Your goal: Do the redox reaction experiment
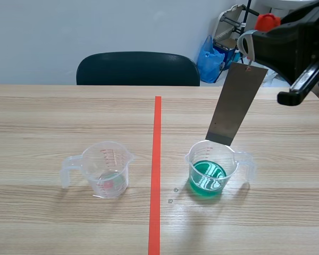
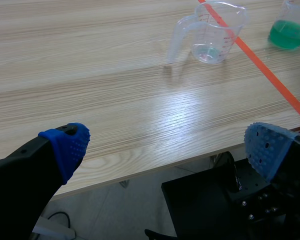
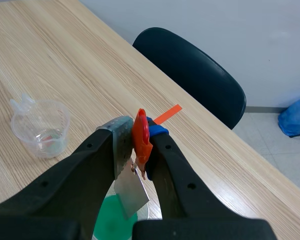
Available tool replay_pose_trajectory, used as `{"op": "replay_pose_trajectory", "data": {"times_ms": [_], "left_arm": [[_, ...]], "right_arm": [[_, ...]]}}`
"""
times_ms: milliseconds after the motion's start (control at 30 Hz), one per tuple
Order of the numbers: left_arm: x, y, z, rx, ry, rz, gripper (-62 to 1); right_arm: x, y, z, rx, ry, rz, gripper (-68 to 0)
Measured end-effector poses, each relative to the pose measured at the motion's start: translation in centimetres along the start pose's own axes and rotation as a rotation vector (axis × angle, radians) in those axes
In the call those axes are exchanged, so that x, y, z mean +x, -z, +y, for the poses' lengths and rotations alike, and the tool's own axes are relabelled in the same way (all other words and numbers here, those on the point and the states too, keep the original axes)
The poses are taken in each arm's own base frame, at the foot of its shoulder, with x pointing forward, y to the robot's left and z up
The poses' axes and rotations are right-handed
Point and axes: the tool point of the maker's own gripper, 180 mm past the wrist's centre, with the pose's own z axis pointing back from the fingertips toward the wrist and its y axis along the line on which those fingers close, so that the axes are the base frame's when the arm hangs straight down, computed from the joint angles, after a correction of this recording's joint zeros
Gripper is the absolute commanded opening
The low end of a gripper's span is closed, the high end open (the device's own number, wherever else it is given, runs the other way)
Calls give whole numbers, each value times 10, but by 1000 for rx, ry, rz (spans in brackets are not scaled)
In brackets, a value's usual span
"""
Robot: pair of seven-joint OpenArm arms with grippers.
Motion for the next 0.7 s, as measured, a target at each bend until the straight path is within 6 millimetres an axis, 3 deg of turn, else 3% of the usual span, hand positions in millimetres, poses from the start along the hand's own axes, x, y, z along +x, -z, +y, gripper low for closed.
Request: {"op": "replay_pose_trajectory", "data": {"times_ms": [333, 700], "left_arm": [[0, 0, 0, 0, 0, 0, 14], [0, 0, 0, 0, 0, 0, 14]], "right_arm": [[1, 2, 2, 8, 12, -19, -655], [-31, 8, -4, 7, 113, -4, -655]]}}
